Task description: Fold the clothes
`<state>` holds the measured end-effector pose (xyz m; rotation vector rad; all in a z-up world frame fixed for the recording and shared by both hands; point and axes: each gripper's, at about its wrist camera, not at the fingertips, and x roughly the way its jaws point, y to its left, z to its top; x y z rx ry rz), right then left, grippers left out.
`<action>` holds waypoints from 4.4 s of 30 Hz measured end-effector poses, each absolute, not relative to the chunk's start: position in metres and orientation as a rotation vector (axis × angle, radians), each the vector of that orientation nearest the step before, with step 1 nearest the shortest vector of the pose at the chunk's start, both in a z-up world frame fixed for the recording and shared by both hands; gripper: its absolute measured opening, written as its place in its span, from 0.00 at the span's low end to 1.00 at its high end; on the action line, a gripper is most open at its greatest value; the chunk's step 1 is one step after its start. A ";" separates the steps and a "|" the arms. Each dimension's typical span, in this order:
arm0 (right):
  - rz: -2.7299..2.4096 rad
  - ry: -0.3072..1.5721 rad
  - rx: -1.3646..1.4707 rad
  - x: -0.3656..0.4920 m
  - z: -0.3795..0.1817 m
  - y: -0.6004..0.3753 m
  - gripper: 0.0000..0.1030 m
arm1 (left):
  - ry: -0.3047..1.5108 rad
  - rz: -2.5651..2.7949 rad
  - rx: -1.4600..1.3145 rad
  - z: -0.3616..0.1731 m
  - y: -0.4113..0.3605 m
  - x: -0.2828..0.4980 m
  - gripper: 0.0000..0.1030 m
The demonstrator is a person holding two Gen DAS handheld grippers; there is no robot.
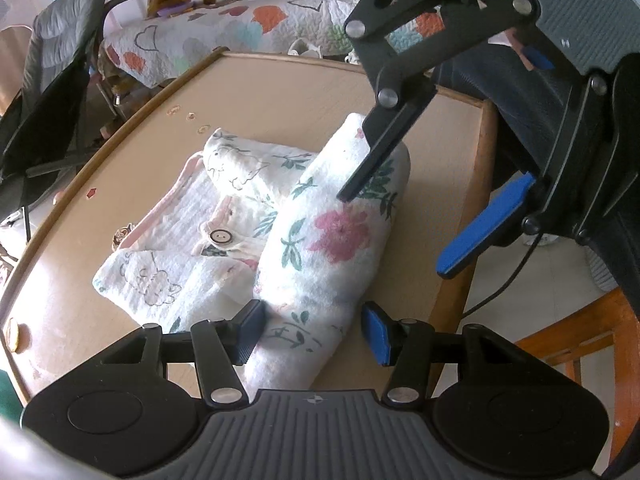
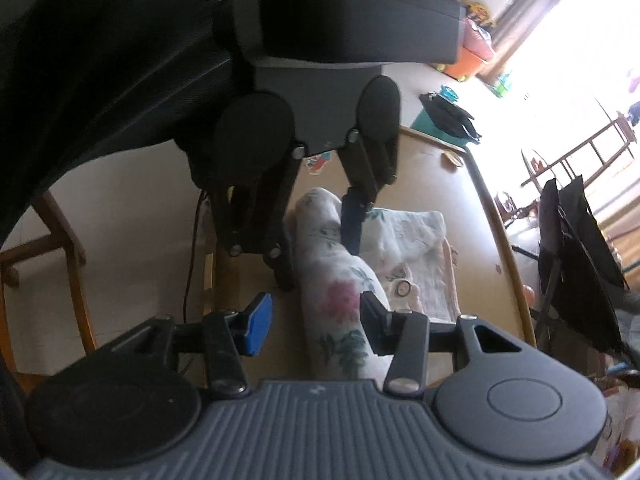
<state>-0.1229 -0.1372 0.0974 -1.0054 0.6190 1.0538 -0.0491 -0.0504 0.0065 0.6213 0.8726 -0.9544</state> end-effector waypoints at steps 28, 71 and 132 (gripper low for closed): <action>1.092 0.471 -1.219 -0.127 0.063 -0.135 0.48 | 0.882 -0.975 0.619 0.008 -0.059 -0.033 0.54; 1.111 0.757 -0.911 -0.074 0.079 -0.144 0.30 | 0.711 -0.864 0.677 0.033 -0.028 -0.067 0.57; 1.208 1.094 -0.484 -0.005 0.094 -0.154 0.21 | 0.660 -0.982 0.787 0.040 -0.037 -0.065 0.38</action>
